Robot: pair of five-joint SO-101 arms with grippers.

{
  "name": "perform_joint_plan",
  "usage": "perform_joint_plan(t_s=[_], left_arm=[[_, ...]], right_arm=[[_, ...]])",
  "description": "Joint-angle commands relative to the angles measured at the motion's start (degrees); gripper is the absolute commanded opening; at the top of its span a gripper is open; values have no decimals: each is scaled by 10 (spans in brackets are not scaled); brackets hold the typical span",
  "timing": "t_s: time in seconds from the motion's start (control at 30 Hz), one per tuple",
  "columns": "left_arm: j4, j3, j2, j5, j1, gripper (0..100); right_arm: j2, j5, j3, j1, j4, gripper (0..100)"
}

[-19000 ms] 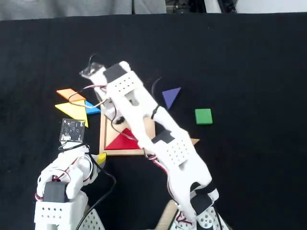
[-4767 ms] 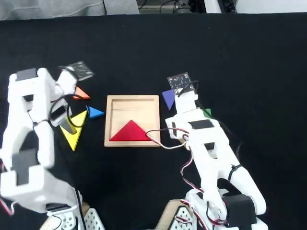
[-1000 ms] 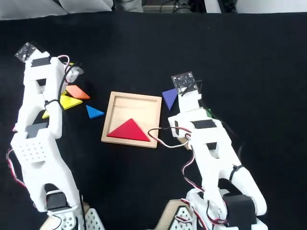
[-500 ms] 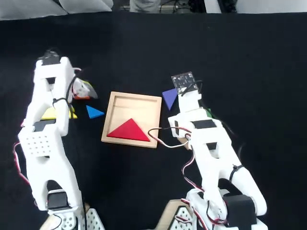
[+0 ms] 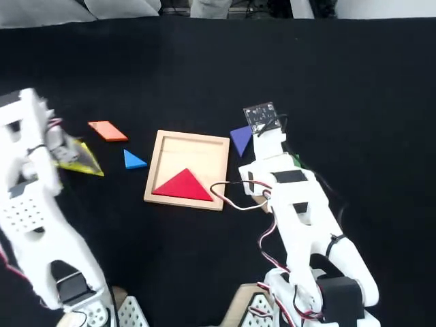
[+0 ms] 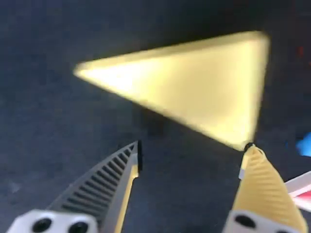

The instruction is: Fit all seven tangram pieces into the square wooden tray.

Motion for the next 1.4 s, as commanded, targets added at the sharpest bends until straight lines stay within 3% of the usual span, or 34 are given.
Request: perform_joint_plan(t_s=[0.0, 0.07, 0.13, 0.23, 0.37, 0.43, 0.53, 0.83, 1.13, 1.37], left_arm=[[23, -2, -36, -32, -55, 331], [21, 17, -84, -26, -55, 331], [20, 30, -140, 35, -42, 331], [8, 46, -208, 194, 1, 331], [-55, 111, -233, 457, 40, 335], [-94, 143, -227, 542, 67, 336], [-144, 179, -200, 553, 83, 336], [-171, 180, -167, 622, 38, 333], [-279, 200, -154, 618, 44, 337], [-289, 185, -103, 583, 42, 337]], right_arm=[[-21, 5, -6, 6, -10, 166], [-21, 5, -6, 5, -10, 166], [-21, 5, -6, 1, -10, 166], [-21, 5, -4, -4, -10, 166], [-21, 5, -3, -3, -10, 166], [-21, 5, -3, -3, -10, 166], [-21, 5, -3, -3, -10, 166], [-21, 5, -3, -5, -9, 166], [-21, 5, -3, -5, -7, 166], [-21, 5, -3, -5, -7, 166]])
